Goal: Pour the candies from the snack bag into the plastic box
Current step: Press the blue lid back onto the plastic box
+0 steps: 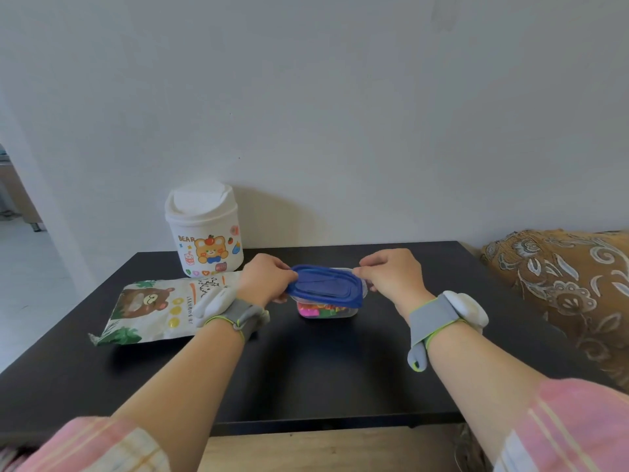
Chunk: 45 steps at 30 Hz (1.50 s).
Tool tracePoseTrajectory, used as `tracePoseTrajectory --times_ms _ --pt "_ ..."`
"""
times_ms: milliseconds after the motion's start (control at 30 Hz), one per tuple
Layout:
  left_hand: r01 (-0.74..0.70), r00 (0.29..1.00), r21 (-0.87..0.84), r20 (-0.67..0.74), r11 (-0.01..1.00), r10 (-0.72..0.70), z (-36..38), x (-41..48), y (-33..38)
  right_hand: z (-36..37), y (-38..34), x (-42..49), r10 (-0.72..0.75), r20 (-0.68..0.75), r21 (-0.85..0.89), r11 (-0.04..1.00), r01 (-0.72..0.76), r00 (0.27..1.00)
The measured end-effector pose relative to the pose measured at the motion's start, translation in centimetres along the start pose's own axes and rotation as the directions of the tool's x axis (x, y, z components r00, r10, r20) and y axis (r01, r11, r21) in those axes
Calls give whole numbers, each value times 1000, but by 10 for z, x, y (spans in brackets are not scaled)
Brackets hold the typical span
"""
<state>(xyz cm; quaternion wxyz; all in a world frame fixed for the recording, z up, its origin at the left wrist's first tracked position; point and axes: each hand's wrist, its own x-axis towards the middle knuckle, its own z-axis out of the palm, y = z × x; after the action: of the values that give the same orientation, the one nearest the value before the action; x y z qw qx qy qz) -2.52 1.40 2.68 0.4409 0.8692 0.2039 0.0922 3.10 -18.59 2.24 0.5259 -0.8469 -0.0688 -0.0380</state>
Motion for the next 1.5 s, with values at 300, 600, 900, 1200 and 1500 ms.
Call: tracePoseTrajectory --times_ms 300,600,900,1200,1500 --pt "-45 993 191 -100 980 65 12 -6 -7 4 6 -3 83 98 -142 987 -68 992" --pt "165 978 -64 141 984 -155 8 -7 5 11 3 -2 94 11 -182 979 -91 995" --pt "206 969 -156 167 966 -180 12 0 1 14 5 4 267 39 -34 964 -265 963" --pt "174 976 -181 163 968 -145 13 3 -3 17 11 7 291 70 23 956 -293 954" --pt "71 992 -68 108 995 -64 13 2 9 19 4 4 138 53 194 970 -146 989"
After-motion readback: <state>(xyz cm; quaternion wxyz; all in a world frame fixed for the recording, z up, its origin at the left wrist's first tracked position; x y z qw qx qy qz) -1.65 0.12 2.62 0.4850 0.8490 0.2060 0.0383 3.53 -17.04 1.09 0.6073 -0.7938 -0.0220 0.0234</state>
